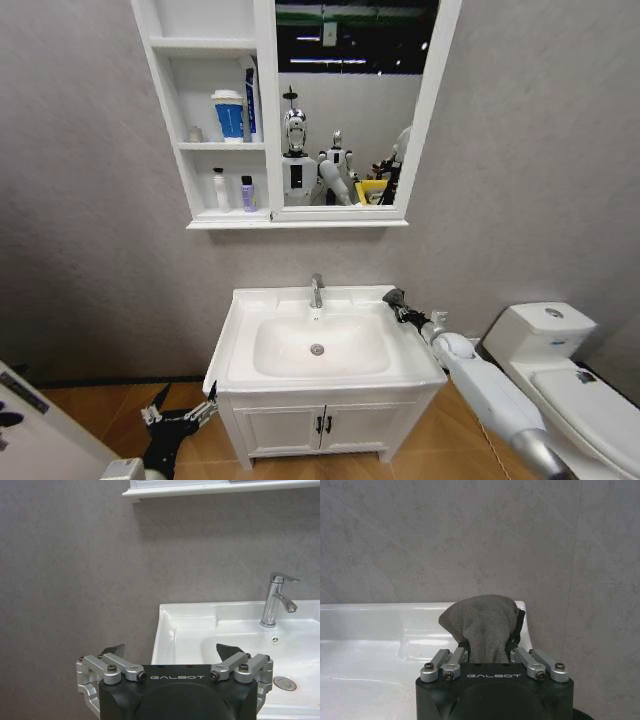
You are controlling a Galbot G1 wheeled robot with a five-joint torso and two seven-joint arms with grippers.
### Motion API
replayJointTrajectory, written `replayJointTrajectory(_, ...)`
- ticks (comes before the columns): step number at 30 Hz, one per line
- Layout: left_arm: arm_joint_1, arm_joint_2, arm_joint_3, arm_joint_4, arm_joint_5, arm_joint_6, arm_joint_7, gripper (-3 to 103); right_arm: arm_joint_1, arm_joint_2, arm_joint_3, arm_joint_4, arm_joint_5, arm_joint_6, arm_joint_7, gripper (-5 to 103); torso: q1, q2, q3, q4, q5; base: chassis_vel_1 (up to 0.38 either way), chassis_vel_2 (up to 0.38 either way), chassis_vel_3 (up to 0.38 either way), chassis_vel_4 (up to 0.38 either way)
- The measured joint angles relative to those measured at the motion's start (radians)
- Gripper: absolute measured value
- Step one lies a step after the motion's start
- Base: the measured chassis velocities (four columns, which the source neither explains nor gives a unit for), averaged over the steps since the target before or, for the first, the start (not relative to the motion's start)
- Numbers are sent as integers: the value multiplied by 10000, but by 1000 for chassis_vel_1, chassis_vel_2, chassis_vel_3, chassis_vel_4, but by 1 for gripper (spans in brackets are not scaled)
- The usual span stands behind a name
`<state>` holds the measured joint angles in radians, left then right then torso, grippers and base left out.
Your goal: Move facial cleanser and shampoo from washbasin to cabinet, then wipe washbasin with towel.
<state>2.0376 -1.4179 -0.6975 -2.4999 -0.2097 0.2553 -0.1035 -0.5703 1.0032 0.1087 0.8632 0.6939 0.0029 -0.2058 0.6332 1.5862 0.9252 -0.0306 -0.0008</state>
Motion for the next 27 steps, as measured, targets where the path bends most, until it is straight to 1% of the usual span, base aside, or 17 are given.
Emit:
replayJointTrajectory(1,0,0,0,0,0,0,0,100,0,0,0,0,0,0,0,30,0,0,0,0,0,0,0,0,0)
replayJointTrajectory(3,0,1,0,0,0,0,0,100,281,459,-92,-504,-161,252,0,40,0,0,0,1,0,0,0,0,0)
replayJointTrajectory(4,0,1,0,0,0,0,0,100,281,459,-92,-504,-161,252,0,40,0,0,0,1,0,0,0,0,0)
replayJointTrajectory(5,0,0,-1,0,0,0,-1,100,455,715,-139,-780,-292,406,6,46,0,0,0,3,0,0,0,0,0)
replayJointTrajectory(6,0,1,0,0,0,0,0,100,565,902,-156,-941,-459,518,23,57,0,0,0,2,0,0,0,0,0)
replayJointTrajectory(8,0,0,-1,-1,0,-1,0,100,640,1017,-153,-1078,-629,582,58,57,0,0,0,3,-1,0,0,0,0)
replayJointTrajectory(11,0,0,0,0,0,0,0,100,761,1402,-92,-1299,-1202,554,780,73,0,0,0,3,-1,0,0,0,0)
replayJointTrajectory(12,0,0,0,0,0,0,0,100,761,1402,-92,-1299,-1202,554,780,73,0,0,0,3,-1,0,0,0,0)
replayJointTrajectory(14,0,0,0,0,0,0,0,100,665,1452,-12,-1141,-1312,389,1313,84,0,0,0,2,-2,0,0,0,0)
replayJointTrajectory(16,0,1,0,-1,0,0,0,100,545,1409,37,-927,-1313,326,1487,90,0,0,-1,3,0,0,0,0,0)
replayJointTrajectory(19,-1,1,1,-1,0,-1,1,100,56,1134,340,119,-1317,198,1868,98,1,0,-1,3,2,0,0,0,0)
replayJointTrajectory(20,0,0,0,-1,0,0,0,100,-410,852,710,1139,-1343,-37,2214,100,0,0,-1,3,0,0,0,0,0)
replayJointTrajectory(21,0,0,-1,-1,0,0,0,100,-814,648,1041,2009,-1413,-265,2379,100,0,0,-1,2,0,0,0,0,0)
replayJointTrajectory(22,0,0,-1,-1,0,0,0,100,-814,648,1041,2009,-1413,-265,2379,100,0,0,-1,2,0,0,0,0,0)
replayJointTrajectory(23,0,0,0,-1,0,0,0,100,-1626,322,1632,3469,-1539,-577,2495,100,-1,1,-2,4,0,0,0,0,0)
replayJointTrajectory(24,0,0,0,-1,0,0,0,100,-1626,322,1632,3469,-1539,-577,2495,100,-1,1,-2,4,0,0,0,0,0)
replayJointTrajectory(27,-1,1,0,-2,0,0,0,100,-4076,-337,3195,6657,-1585,-965,2445,100,-3,2,-3,-5,5,0,0,0,0)
